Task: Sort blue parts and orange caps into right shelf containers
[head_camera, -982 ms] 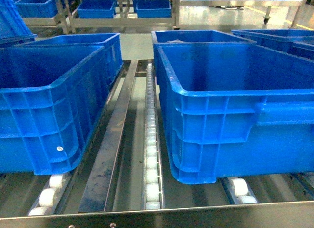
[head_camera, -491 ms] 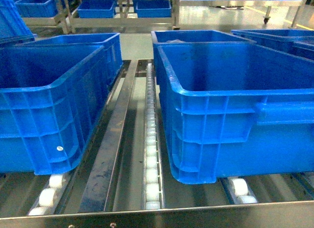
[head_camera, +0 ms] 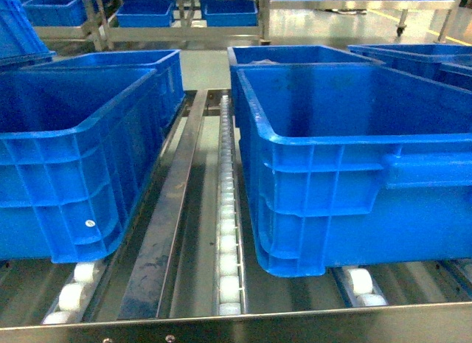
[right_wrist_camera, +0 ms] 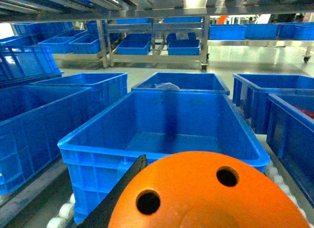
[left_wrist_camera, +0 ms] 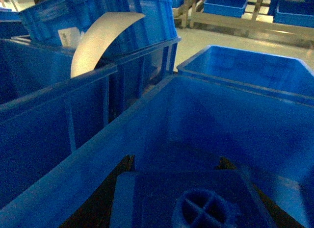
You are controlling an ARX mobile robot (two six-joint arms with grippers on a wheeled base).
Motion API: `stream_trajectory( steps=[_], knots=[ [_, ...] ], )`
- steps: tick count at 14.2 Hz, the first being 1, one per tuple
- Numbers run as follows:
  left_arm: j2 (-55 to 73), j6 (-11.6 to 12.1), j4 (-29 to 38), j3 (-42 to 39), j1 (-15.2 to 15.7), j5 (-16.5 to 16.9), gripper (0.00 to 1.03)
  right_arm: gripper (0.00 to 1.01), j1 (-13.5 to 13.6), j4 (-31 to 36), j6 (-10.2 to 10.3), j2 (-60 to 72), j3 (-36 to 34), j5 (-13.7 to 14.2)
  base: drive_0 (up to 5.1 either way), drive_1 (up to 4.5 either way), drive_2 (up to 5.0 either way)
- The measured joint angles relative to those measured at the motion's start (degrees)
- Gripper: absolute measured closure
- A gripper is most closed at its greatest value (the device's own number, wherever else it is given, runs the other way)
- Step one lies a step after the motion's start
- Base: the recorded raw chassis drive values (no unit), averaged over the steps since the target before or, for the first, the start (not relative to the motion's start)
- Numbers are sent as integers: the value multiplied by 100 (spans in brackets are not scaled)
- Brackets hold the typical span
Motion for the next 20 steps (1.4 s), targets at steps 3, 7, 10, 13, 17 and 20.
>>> stream_trajectory(
  steps=[3,7,10,13,17,20],
  knots=[
    [385,186,-31,533,-138,31,59,60,0,-2,0,0,0,0,0,0,0],
    [553,245,-103,804,-214,31,59,60,0,-2,0,0,0,0,0,0,0],
    [634,299,-109,922,-216,33,59,60,0,0,0,0,0,0,0,0,0],
    [682,317,-109,966,-216,31,59,60,0,-2,0,0,0,0,0,0,0],
    [809,321,-168,975,-214,-44,59,60,0,-2,0,0,0,0,0,0,0],
    [809,321,-149,975,-210,-55,25,60,0,-2,0,0,0,0,0,0,0]
  ],
)
